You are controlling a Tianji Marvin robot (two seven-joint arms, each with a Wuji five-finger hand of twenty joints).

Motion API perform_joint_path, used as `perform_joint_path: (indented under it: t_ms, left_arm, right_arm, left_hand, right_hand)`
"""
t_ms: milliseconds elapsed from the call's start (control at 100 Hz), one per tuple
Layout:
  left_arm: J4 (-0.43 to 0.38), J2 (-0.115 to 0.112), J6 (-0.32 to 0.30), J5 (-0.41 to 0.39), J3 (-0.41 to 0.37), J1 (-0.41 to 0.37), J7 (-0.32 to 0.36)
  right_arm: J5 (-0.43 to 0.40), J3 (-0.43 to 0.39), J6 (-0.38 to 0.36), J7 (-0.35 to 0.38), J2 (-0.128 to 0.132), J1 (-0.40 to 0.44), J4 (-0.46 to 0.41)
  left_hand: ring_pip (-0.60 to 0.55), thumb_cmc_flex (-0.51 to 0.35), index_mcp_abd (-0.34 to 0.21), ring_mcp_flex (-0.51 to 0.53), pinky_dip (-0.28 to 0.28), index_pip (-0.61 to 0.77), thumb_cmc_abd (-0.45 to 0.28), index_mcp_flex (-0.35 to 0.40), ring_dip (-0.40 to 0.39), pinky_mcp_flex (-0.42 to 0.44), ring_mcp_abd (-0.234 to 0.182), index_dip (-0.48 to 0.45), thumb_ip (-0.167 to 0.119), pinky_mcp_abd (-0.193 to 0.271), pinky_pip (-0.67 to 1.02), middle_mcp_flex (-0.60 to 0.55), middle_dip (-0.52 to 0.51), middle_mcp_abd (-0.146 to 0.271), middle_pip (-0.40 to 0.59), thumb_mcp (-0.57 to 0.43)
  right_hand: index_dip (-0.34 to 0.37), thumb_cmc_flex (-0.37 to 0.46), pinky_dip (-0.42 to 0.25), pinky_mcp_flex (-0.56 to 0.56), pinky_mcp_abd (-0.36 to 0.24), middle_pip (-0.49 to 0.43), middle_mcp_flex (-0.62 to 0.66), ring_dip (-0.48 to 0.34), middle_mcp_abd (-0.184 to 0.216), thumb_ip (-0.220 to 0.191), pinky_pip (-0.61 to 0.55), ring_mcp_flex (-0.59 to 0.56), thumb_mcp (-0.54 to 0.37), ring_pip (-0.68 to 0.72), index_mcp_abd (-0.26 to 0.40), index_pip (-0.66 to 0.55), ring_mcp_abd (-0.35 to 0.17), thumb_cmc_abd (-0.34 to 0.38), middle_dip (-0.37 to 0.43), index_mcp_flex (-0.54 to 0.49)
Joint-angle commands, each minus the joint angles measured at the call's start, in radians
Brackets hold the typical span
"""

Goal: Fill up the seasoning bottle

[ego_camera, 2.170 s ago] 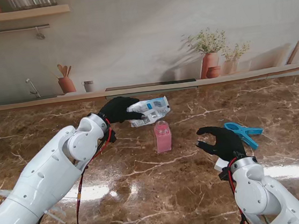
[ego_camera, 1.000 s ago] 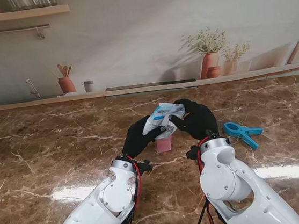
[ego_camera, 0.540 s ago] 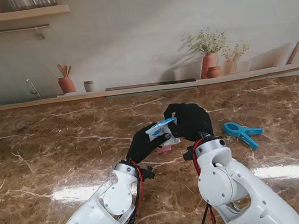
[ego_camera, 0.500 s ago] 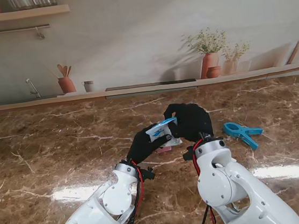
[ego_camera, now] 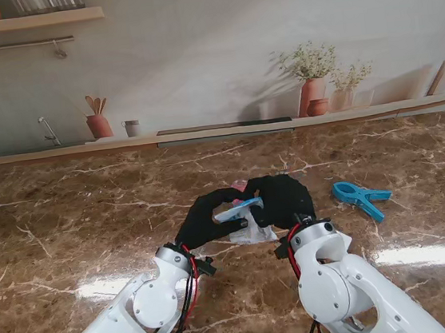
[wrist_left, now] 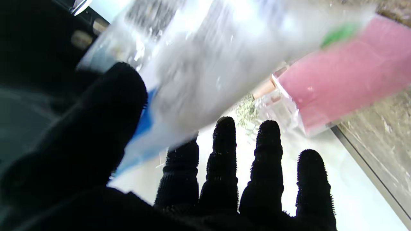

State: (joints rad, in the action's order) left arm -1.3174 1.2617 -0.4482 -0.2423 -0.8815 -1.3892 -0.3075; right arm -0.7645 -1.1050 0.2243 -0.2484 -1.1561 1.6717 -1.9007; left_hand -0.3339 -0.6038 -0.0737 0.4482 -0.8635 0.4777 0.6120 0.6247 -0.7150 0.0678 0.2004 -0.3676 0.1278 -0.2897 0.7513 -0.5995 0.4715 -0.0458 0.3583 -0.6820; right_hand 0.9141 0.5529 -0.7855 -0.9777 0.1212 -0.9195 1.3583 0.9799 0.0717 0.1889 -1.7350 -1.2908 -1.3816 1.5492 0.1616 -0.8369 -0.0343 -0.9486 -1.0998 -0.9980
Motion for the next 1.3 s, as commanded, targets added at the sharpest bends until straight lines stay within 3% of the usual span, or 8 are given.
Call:
perform_joint_path:
  t_ms: [0,180,310,490,740,980,1180,1290]
  left_arm:
    - [-0.012,-0.009,0.002,-0.009,-0.007,-0.017,-0.014]
    - [-0.066,-0.038,0.016,-0.026,-0.032,-0.044,0.046]
    - [-0.090,-0.061,0.026,0.022,-0.039,-0.055,0.151]
    - [-0.113,-0.093,0.069,0.087,-0.056,-0.075,0.277]
    - [-0.087,-0.106,0.116,0.114,-0.044,-0.069,0.349]
    - [-0.012,-0.094,0.107,0.104,0.005,-0.026,0.331]
    - [0.031,-0.085,0.092,0.090,0.030,-0.003,0.310]
    - [0.034,-0.088,0.086,0.084,0.036,0.000,0.317]
  right_arm:
    - [0.010,-0.001,0.006,0.026,0.012,0.018,0.003]
    - [0.052,0.011,-0.001,0.094,0.022,0.025,0.018]
    - [0.093,0.024,-0.010,0.128,0.026,0.031,0.031]
    - [0.169,0.032,-0.008,0.151,0.025,0.044,0.060]
    - [0.218,0.035,-0.019,0.215,0.036,0.056,0.106]
    - [0.186,0.040,-0.032,0.262,0.051,0.050,0.152]
    - [0.154,0.110,-0.042,0.073,0.015,0.004,0.270]
    - [0.160,0.136,-0.069,-0.022,-0.008,-0.016,0.331]
  left_hand:
    - [0.020,0.029,-0.033,-0.019,0.015,0.017,0.022,0.010,0.009,0.021,-0.047,-0.004,-0.018,0.040,-0.036,-0.004,-0.011,0.033,-0.009,0.027]
    - [-0.160,-0.193,-0.091,0.211,-0.122,0.271,0.027,0.169,-0.167,-0.082,-0.007,-0.024,0.019,-0.016,0.100,-0.264,0.094,0.029,0.101,0.059]
    - [-0.334,-0.315,-0.114,0.403,-0.232,0.450,-0.093,0.283,-0.252,-0.245,0.034,0.002,0.047,-0.049,0.358,-0.543,0.349,0.009,-0.059,-0.108]
    - [-0.506,-0.410,-0.112,0.558,-0.207,0.524,-0.204,0.254,-0.283,-0.455,0.058,-0.401,0.069,-0.057,0.589,-0.539,0.382,-0.012,0.109,-0.087]
    - [-0.533,-0.467,-0.089,0.602,-0.156,0.544,-0.272,0.243,-0.297,-0.519,0.063,-0.511,0.054,-0.055,0.618,-0.490,0.438,-0.018,0.184,-0.003]
    - [-0.520,-0.481,-0.094,0.588,-0.145,0.542,-0.284,0.246,-0.299,-0.500,0.068,-0.528,0.052,-0.059,0.602,-0.480,0.441,-0.014,0.191,0.028]
    - [-0.502,-0.487,-0.099,0.575,-0.142,0.538,-0.279,0.254,-0.293,-0.483,0.071,-0.531,0.054,-0.061,0.593,-0.477,0.435,-0.005,0.184,0.032]
    - [-0.494,-0.490,-0.103,0.569,-0.141,0.531,-0.273,0.263,-0.289,-0.477,0.071,-0.527,0.054,-0.062,0.589,-0.476,0.430,0.001,0.173,0.033]
  right_hand:
    - [0.071,0.021,-0.023,-0.026,0.009,-0.040,0.074,0.033,0.040,-0.119,-0.113,-0.027,-0.149,0.056,0.134,-0.103,-0.080,0.060,0.013,-0.121]
    - [0.072,0.023,-0.023,-0.024,0.009,-0.040,0.073,0.032,0.042,-0.119,-0.111,-0.027,-0.142,0.053,0.129,-0.101,-0.080,0.063,0.015,-0.114]
    - [0.070,0.026,-0.022,-0.020,0.007,-0.029,0.071,0.026,0.047,-0.111,-0.106,-0.027,-0.128,0.038,0.126,-0.098,-0.082,0.064,0.023,-0.100]
    - [-0.019,0.038,-0.010,0.024,-0.002,0.039,0.061,-0.025,0.036,-0.072,-0.061,-0.027,-0.086,-0.054,0.114,-0.107,-0.041,0.064,0.060,-0.040]
    - [-0.193,-0.018,-0.037,0.269,-0.006,0.188,-0.094,-0.098,0.013,-0.042,0.115,0.100,0.067,-0.358,0.091,-0.090,0.047,0.168,0.088,0.091]
    - [0.102,-0.158,-0.051,0.507,-0.033,0.503,-0.545,-0.399,-0.003,-0.109,0.466,0.433,0.438,-1.045,-0.032,0.236,0.058,0.224,0.442,0.340]
    - [0.206,-0.051,-0.075,0.381,-0.054,0.258,-0.488,-0.290,0.057,-0.041,0.347,0.295,0.219,-0.850,0.002,0.133,0.004,0.028,0.357,0.319]
    - [0.174,0.021,-0.058,0.387,-0.050,0.217,-0.434,-0.221,0.076,0.092,0.330,0.288,0.218,-0.719,0.035,0.084,-0.019,-0.016,0.216,0.295]
